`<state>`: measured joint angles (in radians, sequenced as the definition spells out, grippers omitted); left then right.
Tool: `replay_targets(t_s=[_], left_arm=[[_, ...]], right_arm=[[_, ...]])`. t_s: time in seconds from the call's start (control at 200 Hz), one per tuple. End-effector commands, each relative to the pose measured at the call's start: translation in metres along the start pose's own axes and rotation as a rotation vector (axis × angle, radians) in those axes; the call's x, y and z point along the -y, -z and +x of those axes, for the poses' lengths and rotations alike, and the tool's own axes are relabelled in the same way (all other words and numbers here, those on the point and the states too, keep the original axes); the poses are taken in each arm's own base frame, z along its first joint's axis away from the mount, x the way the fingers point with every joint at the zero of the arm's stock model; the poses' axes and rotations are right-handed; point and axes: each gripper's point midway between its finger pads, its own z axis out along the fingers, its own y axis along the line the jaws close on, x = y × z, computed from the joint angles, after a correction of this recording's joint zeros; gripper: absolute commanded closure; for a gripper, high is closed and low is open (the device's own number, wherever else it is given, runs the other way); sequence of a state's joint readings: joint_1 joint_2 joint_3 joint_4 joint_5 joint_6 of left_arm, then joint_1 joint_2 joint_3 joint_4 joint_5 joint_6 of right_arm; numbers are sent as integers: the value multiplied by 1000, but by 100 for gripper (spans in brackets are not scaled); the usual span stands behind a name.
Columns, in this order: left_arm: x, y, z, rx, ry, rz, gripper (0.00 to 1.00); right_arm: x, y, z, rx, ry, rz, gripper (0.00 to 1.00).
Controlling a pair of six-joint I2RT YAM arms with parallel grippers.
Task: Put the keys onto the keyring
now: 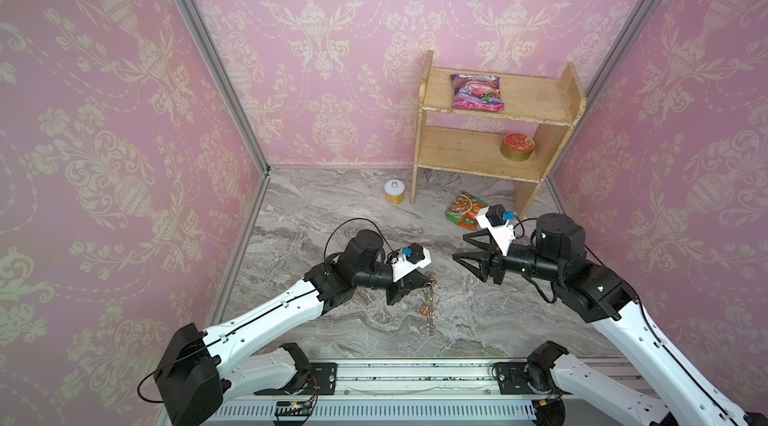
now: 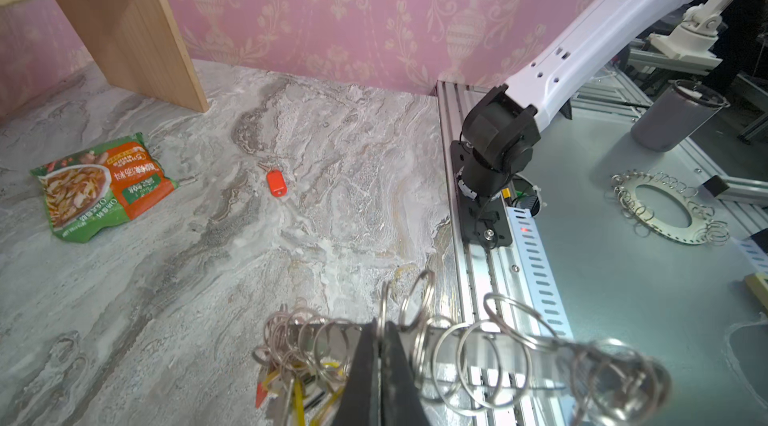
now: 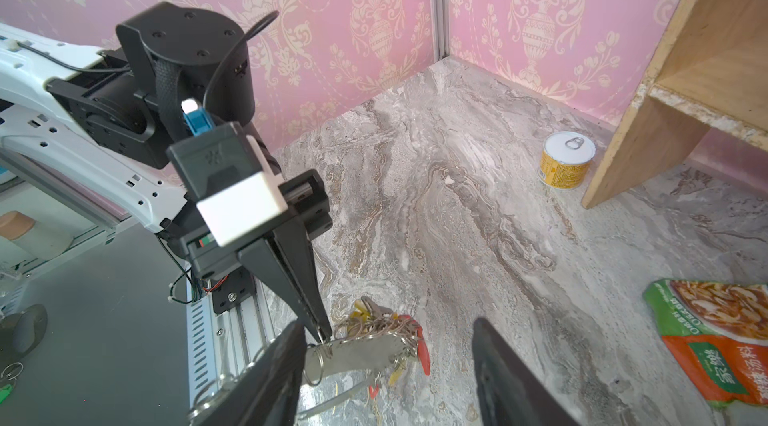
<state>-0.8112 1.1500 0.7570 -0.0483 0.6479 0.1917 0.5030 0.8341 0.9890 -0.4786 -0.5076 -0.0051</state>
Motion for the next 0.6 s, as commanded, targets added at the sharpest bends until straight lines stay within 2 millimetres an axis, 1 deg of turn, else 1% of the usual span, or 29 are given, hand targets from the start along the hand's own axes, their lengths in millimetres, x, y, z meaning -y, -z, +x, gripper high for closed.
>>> replay_targets(t_s=[0.0, 0.205, 0.39, 0.55, 0.595], left_arm=[[-18, -8, 15, -14, -77, -95, 100], [-15, -24, 39, -72, -120, -98, 100], [-1, -42, 57, -105, -115, -71, 100], [-3, -49, 67, -98, -77, -90, 100], [-3, -50, 70, -94, -62, -93, 100]], right_arm=[[6, -3, 7, 3, -41, 13, 35], [13, -12, 24, -14, -94, 21, 36], [15, -16, 41, -33, -161, 14, 36], [18, -21, 60, -58, -271, 22, 37], [21, -23, 67, -67, -311, 36, 39]])
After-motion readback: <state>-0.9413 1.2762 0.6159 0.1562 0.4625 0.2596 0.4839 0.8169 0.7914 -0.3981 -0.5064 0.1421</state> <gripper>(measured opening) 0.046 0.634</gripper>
